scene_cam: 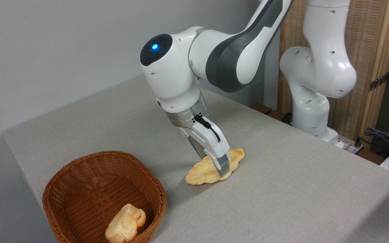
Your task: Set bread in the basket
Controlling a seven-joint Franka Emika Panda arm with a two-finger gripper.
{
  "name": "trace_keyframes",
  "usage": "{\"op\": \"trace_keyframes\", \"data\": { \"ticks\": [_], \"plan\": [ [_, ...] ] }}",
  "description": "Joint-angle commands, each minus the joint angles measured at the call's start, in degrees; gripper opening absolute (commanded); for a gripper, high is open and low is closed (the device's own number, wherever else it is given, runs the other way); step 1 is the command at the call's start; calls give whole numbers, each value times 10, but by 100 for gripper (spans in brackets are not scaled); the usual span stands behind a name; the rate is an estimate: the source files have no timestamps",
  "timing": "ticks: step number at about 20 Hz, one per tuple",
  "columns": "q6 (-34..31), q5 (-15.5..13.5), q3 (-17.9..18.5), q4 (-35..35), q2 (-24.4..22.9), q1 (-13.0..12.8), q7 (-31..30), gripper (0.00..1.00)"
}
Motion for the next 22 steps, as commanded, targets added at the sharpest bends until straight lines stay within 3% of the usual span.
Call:
{"op": "trace_keyframes", "data": {
  "ticks": [1, 5, 11, 13, 15, 19, 20, 21, 22],
  "plan": [
    [13, 7, 7, -7, -7, -5, 6, 47],
    [12, 6, 7, 3, -13, -5, 5, 49],
    [15, 0, 4, 110, -11, -6, 6, 50],
    [57, -4, 1, 136, 5, -8, 4, 52],
    [104, -55, 1, 166, 39, -8, 1, 71],
    [131, -131, 3, 245, 109, -7, -38, 73],
    [149, -144, 3, 245, 111, -7, -55, 91],
    [161, -151, 3, 245, 112, -7, -77, 100],
    [166, -152, 3, 245, 112, -7, -95, 100]
  ]
}}
